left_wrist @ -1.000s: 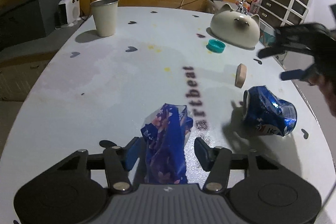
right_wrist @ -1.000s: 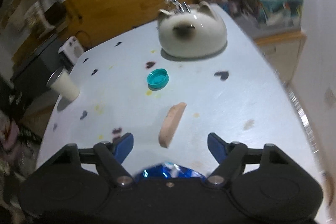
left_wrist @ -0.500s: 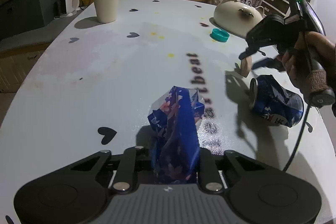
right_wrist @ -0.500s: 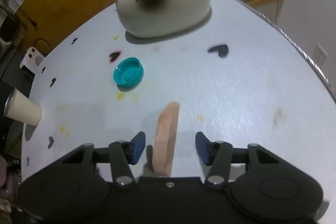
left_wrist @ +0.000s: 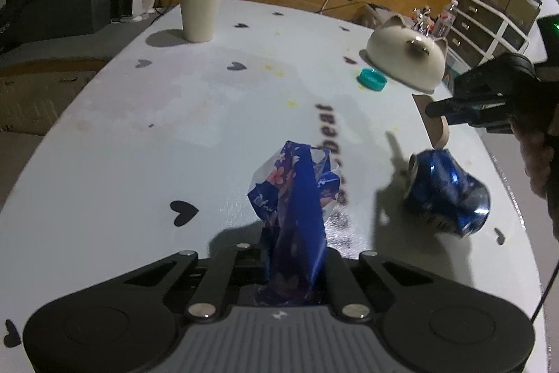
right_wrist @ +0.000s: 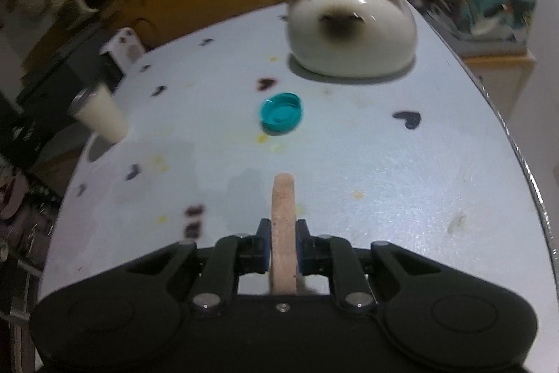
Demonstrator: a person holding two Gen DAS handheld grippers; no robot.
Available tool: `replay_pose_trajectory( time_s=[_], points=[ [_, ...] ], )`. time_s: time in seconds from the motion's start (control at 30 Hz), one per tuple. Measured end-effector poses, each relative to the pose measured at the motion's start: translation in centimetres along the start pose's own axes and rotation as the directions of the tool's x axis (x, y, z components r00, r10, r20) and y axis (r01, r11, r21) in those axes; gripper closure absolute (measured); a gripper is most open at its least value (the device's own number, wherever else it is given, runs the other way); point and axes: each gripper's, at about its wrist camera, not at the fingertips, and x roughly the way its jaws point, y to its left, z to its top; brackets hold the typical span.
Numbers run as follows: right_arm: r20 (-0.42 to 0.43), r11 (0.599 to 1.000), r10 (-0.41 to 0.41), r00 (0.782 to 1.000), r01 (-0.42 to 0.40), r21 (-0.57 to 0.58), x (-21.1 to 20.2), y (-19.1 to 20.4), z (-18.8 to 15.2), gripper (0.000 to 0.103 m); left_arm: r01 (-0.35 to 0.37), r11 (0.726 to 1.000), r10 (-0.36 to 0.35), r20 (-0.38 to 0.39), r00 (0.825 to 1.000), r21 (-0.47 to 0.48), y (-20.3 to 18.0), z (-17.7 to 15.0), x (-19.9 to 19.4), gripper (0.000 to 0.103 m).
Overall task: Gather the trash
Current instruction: 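Lift the blue wrapper with the left tool while the right lifts the wooden stick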
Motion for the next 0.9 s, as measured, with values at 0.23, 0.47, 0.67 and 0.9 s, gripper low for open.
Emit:
replay_pose_trajectory(
  time_s=[0.23, 0.47, 0.67, 0.9],
  points=[
    [0.039, 0.998, 0.052, 0.998, -0.050, -0.050, -4.8, 0.7, -0.9, 0.088, -0.005, 1.000, 0.006, 0.046, 0.999, -0.012, -0.6, 0.2, -3.5, 0.095],
    [0.068, 0.991, 0.108, 0.992, -0.102, -0.086, -10.1, 1.1, -3.2, 0.088, -0.005, 1.000, 0.007, 0.062, 0.998, -0.030, -1.5, -0.4, -6.7, 0.095],
    [0.059, 0.984, 0.117, 0.991, -0.107, -0.142, -14.3, 1.2, -7.1, 0.089, 0.018, 0.998, -0.015, 0.057, 0.998, -0.054, -2.8, -2.1, -8.9, 0.095],
    [0.050, 0.977, 0.092, 0.994, -0.081, -0.197, -18.3, 0.9, -11.8, 0.088, 0.028, 0.998, -0.025, 0.054, 0.998, -0.053, -4.5, -4.3, -11.5, 0.095]
  ],
)
